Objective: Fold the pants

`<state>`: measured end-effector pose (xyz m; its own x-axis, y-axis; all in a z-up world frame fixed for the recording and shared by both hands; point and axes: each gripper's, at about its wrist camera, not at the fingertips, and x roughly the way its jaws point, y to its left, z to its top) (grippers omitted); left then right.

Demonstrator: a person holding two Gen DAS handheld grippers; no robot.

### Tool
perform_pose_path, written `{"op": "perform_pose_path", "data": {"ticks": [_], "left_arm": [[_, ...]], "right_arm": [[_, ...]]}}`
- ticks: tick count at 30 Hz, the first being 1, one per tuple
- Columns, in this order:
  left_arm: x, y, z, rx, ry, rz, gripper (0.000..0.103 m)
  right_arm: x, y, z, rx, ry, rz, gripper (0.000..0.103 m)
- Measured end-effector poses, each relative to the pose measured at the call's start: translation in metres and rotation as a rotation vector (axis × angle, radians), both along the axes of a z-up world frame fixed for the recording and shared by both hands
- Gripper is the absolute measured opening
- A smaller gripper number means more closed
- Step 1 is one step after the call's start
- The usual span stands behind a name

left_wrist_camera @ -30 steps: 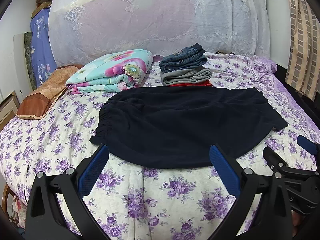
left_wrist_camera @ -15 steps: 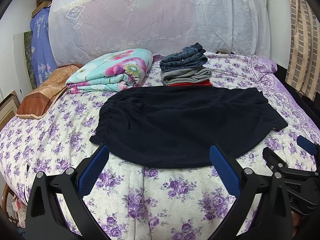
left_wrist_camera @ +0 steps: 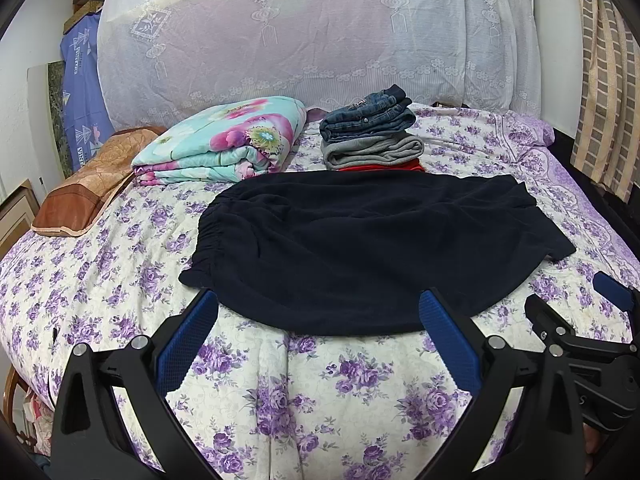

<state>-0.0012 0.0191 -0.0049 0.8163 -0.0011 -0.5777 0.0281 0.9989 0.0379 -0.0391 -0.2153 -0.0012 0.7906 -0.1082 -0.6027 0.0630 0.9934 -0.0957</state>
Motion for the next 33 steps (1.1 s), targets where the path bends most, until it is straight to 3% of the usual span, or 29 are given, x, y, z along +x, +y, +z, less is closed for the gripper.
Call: {"op": "perform_pose_path", "data": {"ticks": [33], "left_arm": [[0.0004, 0.0076, -0.0058, -0.006, 0.007, 0.002, 0.098]], "right_arm": [[0.0062, 0.0090, -0.0001, -0.005, 0.005, 0.002, 0.100]]}}
